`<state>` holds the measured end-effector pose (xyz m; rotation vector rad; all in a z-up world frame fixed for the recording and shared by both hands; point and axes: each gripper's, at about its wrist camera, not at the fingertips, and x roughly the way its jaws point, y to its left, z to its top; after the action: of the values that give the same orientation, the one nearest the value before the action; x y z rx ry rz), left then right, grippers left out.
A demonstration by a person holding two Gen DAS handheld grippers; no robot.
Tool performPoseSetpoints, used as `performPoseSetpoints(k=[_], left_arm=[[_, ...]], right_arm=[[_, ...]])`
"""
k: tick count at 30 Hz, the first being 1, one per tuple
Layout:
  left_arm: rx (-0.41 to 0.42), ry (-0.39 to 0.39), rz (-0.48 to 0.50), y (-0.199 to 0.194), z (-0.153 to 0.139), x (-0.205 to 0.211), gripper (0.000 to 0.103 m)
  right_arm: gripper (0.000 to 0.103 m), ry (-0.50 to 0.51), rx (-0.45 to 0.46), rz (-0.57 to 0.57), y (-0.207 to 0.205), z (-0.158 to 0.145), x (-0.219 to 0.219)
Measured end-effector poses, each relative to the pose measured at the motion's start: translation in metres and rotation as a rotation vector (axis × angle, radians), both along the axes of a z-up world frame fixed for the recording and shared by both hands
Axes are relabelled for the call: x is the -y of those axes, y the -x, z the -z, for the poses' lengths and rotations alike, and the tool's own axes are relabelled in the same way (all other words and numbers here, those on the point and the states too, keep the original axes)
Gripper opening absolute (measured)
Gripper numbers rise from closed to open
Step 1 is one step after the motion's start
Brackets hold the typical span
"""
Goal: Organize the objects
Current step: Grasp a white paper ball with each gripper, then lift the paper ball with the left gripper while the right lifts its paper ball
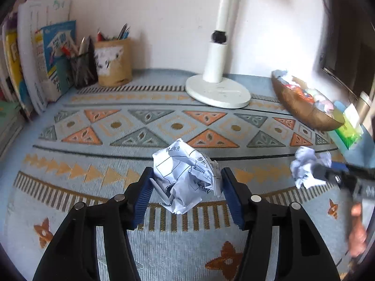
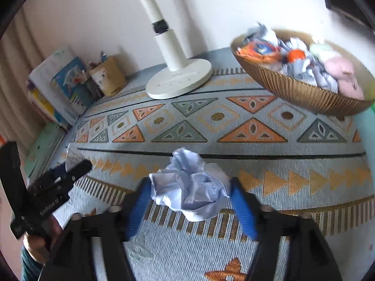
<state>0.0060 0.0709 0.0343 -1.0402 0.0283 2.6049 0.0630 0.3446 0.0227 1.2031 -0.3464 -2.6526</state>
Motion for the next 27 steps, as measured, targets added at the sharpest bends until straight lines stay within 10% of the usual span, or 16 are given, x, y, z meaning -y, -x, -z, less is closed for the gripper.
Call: performPoseSetpoints(k=[10,14,27], left_arm=[[-0.005,-0.023,-0.019,-0.003,0.002,0.003,0.056],[-0.007,-0.037,-0.007,-0.005,0.001,0.003,0.056],[-0.010,-0.034,-0.008,-0.005,-0.001,0.002,0.056]], right_arm=[[0.084,-0.175,-0.026,0.011,0.001,0.005,0.025],[0.055,-0.196,-0.045,0.000,0.001,0.007,0.029],[0.052,-0.222,-0.071,-0.051,-0.007,0.005,0.040]])
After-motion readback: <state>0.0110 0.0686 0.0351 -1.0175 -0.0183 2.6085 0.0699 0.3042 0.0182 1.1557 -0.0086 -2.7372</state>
